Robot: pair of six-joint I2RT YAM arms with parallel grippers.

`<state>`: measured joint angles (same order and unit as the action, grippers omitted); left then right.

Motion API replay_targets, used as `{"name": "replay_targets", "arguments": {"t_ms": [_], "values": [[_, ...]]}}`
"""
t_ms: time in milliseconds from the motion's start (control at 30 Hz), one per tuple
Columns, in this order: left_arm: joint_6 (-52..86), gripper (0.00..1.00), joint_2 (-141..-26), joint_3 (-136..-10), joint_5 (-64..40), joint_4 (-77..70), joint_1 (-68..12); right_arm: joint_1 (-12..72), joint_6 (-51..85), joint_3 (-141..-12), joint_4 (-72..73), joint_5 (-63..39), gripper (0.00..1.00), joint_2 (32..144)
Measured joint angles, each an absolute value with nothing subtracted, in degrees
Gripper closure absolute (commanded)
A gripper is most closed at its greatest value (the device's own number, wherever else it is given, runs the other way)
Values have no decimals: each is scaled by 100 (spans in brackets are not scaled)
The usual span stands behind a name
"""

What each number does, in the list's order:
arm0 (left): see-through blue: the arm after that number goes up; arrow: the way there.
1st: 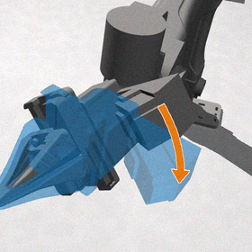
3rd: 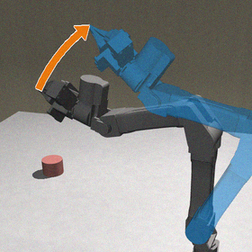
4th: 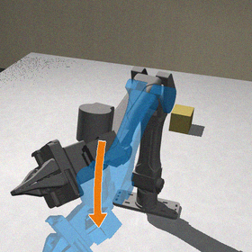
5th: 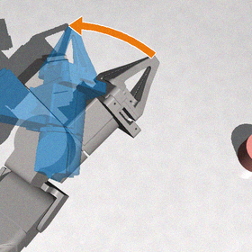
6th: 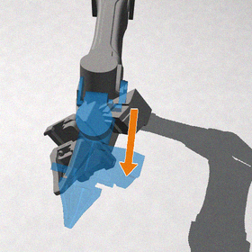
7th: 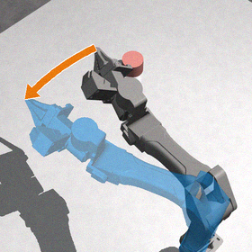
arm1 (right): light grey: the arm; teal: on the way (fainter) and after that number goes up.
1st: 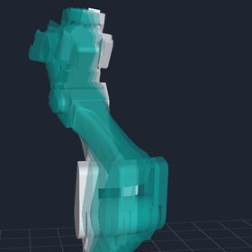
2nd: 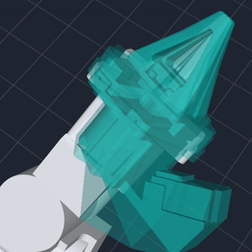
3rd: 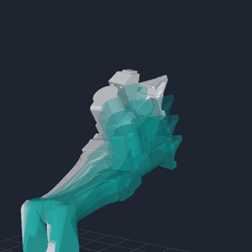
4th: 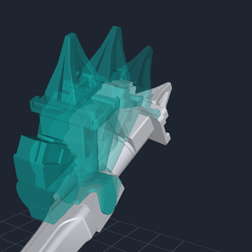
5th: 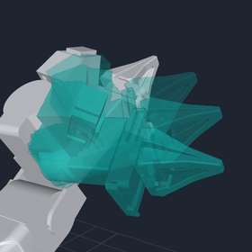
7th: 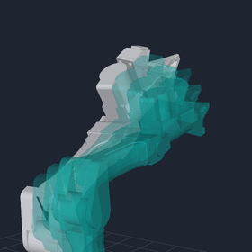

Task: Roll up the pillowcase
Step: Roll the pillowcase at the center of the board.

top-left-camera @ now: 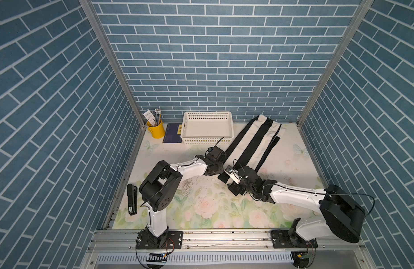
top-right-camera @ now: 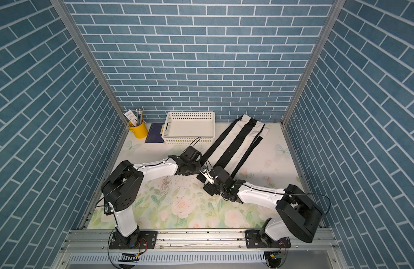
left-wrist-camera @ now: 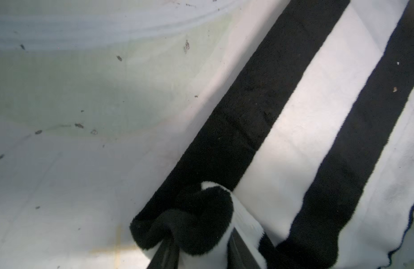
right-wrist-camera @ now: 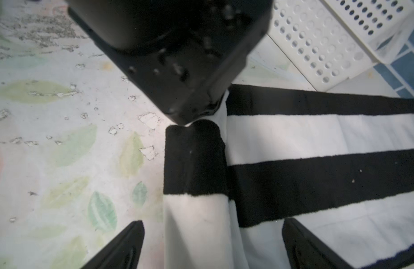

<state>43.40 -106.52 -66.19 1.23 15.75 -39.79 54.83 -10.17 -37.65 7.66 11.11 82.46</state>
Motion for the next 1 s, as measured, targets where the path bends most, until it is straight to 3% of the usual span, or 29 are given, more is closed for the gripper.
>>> {"name": "replay_targets", "arguments": {"t_ms": [333,500,600,667,733,1000], "values": [[4357,63,-10652,-6619,119,1577,-3979,5802,-1870,-3695,1640,1789,21,9111],[4357,63,-10652,-6632,108,1579,-3979,5872,-1979,-3693,1702,1953,34,9376],[4357,63,-10654,-6648,102,1586,-3979,5881,-1964,-3894,1678,2029,57,9601],[4355,61,-10654,-6663,104,1601,-3977,5883,-1944,-4012,1605,2023,84,9743],[4348,59,-10652,-6685,104,1623,-3977,5883,-1890,-4080,1500,1990,92,9817],[4209,41,-10374,-6877,266,2018,-3715,5859,-1474,-4176,1210,1546,100,9765]]}}
